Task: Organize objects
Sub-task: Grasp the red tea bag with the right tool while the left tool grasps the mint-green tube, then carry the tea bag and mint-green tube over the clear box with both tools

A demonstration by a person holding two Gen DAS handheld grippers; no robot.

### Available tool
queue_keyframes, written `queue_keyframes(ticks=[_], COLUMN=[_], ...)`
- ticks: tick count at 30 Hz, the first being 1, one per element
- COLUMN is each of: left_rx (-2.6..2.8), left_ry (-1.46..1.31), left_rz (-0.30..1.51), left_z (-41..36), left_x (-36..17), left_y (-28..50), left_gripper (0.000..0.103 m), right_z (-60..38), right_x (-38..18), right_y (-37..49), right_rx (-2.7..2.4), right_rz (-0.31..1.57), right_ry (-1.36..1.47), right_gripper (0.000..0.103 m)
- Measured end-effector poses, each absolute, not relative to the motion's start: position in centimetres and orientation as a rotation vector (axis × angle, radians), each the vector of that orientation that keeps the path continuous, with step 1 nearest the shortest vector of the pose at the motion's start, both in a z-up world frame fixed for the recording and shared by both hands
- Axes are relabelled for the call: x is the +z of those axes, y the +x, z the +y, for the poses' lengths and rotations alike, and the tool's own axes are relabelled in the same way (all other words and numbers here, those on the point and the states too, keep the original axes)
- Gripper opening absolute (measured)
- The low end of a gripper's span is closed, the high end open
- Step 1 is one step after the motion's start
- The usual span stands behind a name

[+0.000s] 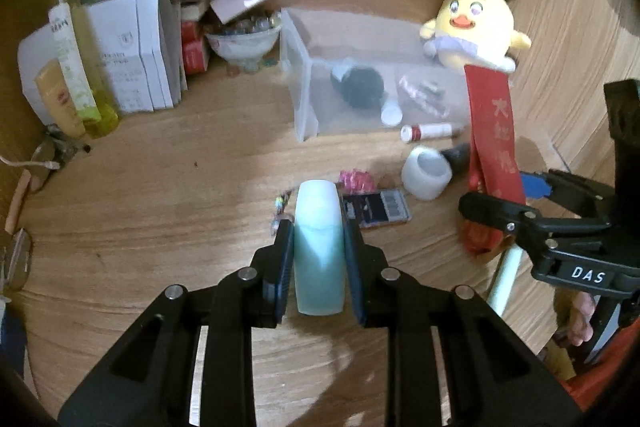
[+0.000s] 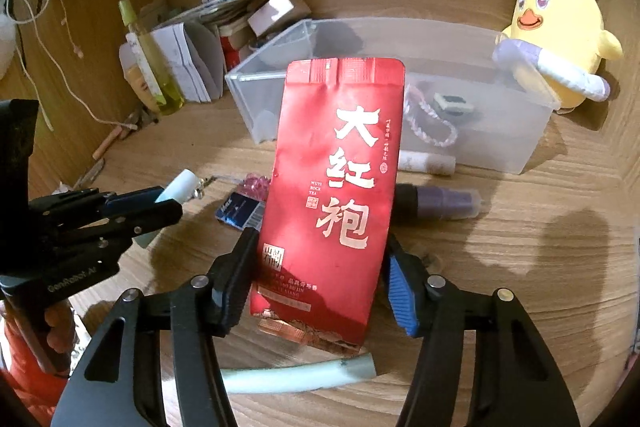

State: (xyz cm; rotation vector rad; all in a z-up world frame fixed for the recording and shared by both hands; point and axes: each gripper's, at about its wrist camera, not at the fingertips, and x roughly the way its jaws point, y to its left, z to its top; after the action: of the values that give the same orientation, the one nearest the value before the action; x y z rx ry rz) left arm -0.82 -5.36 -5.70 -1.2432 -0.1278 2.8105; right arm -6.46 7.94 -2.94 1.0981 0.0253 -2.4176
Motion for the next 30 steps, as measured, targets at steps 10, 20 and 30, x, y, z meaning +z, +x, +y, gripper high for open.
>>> queue_keyframes(ticks=[10, 20, 30], left_rx=[2.843, 2.887, 2.915], left_ry=[-1.118, -0.973, -0.886], left_rz=[-0.207, -0.144, -0.142], left_z=[-5.2, -3.8, -3.2], left_x=[-3.1, -0.1, 1.9], left_y=[-1.5, -2.7, -4.7], left_gripper=[0.024, 0.024, 0.024], right_z=[9.5, 11.3, 12.7], right_x=[-0.2, 2.6, 5.4], right_y=[-6.6, -7.4, -9.2], right_rx=[-2.489, -2.577, -2.634], right_rz=[-0.007, -0.012, -0.010], right_ry=[0.997, 0.888, 0.788], right_gripper=[0.055, 0.055, 0.055])
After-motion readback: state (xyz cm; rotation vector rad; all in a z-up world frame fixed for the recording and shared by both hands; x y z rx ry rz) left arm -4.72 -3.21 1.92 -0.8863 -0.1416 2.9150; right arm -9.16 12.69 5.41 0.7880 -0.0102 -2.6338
